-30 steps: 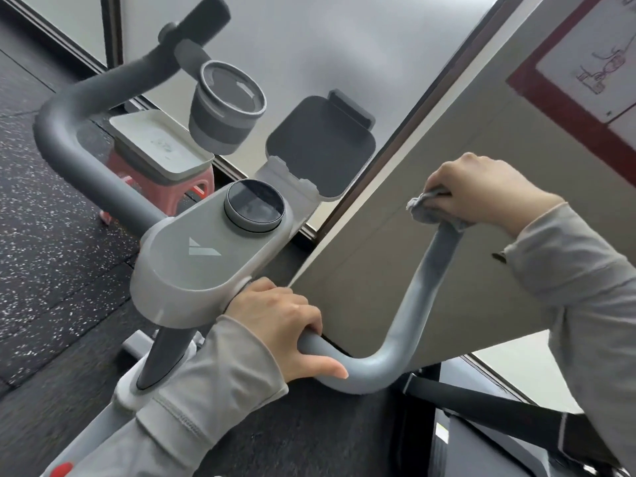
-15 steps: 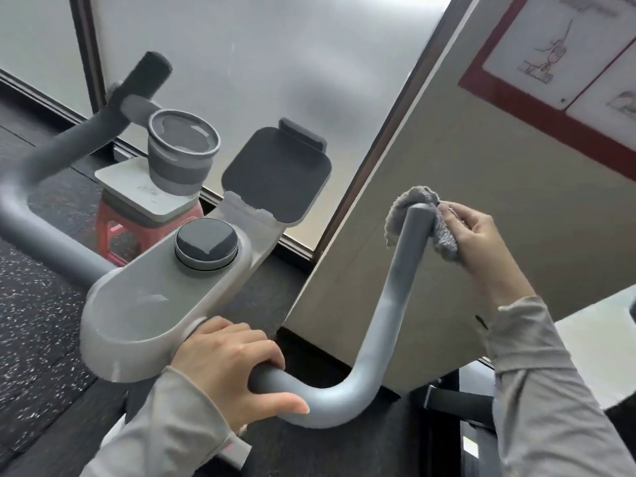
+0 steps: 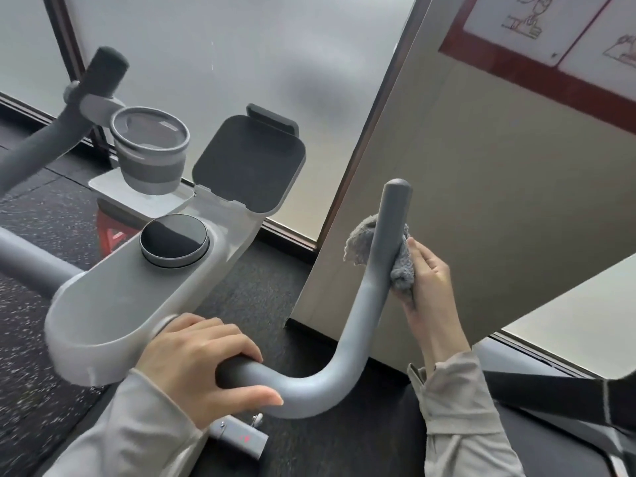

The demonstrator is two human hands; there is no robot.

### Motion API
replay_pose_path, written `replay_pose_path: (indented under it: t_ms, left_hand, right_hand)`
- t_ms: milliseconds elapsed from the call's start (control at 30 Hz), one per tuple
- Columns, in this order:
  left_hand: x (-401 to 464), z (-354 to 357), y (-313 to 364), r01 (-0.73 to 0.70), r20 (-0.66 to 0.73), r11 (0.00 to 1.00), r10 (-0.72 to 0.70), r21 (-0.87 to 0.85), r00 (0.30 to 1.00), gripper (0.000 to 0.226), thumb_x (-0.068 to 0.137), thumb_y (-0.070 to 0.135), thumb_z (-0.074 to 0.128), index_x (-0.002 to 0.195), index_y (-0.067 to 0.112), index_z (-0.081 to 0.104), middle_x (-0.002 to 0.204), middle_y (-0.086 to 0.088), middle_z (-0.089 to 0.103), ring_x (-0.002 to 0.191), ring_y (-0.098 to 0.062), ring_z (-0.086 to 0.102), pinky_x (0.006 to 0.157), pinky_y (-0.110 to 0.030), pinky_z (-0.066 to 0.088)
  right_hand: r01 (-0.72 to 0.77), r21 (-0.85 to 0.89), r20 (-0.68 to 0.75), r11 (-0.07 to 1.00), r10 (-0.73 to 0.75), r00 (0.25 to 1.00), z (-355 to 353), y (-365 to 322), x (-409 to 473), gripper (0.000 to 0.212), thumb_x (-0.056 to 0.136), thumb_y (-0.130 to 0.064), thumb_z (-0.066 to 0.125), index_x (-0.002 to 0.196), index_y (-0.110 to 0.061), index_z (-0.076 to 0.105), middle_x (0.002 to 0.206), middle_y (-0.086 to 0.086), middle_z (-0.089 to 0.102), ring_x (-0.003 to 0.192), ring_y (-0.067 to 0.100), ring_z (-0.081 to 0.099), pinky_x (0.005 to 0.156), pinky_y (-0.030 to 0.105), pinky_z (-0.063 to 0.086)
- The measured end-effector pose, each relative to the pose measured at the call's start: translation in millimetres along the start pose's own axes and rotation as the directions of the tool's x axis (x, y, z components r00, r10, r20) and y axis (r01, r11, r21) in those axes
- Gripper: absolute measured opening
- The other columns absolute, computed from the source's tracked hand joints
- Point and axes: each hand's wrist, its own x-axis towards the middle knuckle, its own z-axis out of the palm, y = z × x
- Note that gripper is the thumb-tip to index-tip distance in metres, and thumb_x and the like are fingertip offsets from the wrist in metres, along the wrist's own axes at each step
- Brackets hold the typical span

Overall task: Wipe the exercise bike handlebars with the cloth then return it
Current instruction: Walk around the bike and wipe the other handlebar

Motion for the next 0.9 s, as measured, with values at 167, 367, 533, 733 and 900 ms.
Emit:
replay_pose_path:
  t_ms: [167, 367, 533, 733, 900]
  left_hand:
    - [-1, -3, 2, 0.035, 0.038, 0.999, -0.034, -0.020, 0.999, 0.052, 0.057, 0.076, 0.047, 0.061, 0.030, 0.069, 0.061, 0.019, 0.066, 0.059, -0.003, 0.065, 0.073, -0.022, 0.035]
    - [-2, -4, 4, 0.039, 0.041, 0.999, -0.038, -0.022, 0.998, 0.054, 0.057, 0.076, 0.045, 0.062, 0.029, 0.070, 0.061, 0.018, 0.067, 0.059, -0.005, 0.065, 0.074, -0.022, 0.034]
    - [-3, -5, 6, 0.057, 0.055, 0.998, -0.056, -0.028, 0.997, 0.055, 0.054, 0.076, 0.045, 0.063, 0.028, 0.071, 0.063, 0.016, 0.069, 0.061, -0.005, 0.066, 0.075, -0.022, 0.033]
    - [-3, -9, 3, 0.038, 0.071, 0.999, -0.035, -0.034, 0.997, 0.061, 0.049, 0.078, 0.046, 0.068, 0.027, 0.073, 0.066, 0.013, 0.071, 0.065, -0.007, 0.068, 0.076, -0.021, 0.029]
    - [-3, -11, -1, 0.032, 0.115, 0.999, -0.029, -0.025, 0.993, 0.062, 0.045, 0.071, 0.073, 0.086, 0.025, 0.073, 0.087, 0.008, 0.074, 0.089, -0.012, 0.066, 0.082, -0.020, 0.021]
  right_hand:
    - [-0.040, 0.036, -0.126, 0.999, 0.045, 0.991, 2, 28, -41, 0.025, 0.098, -0.020, 0.046, 0.092, -0.017, 0.070, 0.068, -0.006, 0.066, 0.054, 0.003, 0.055, 0.043, 0.016, 0.041]
    - [-0.082, 0.118, -0.209, 0.990, 0.105, 0.972, 11, 56, -92, 0.029, 0.097, -0.024, 0.048, 0.086, -0.017, 0.074, 0.073, -0.006, 0.070, 0.070, 0.009, 0.060, 0.058, 0.021, 0.050]
    - [0.104, -0.206, -0.361, 0.973, -0.174, 0.916, -3, 51, -118, 0.013, 0.090, -0.024, 0.061, 0.085, -0.026, 0.072, 0.081, -0.007, 0.073, 0.070, 0.004, 0.063, 0.062, 0.022, 0.051]
    - [0.524, -0.773, 0.304, 0.357, -0.516, 0.801, 14, -2, -112, 0.024, 0.084, -0.018, 0.068, 0.108, -0.014, 0.070, 0.098, -0.006, 0.070, 0.092, 0.006, 0.063, 0.085, 0.014, 0.045]
    - [0.531, -0.839, 0.543, -0.118, -0.137, 0.828, 48, -13, -111, 0.025, 0.093, -0.030, 0.055, 0.112, -0.019, 0.067, 0.100, 0.004, 0.067, 0.105, 0.023, 0.057, 0.080, 0.037, 0.051]
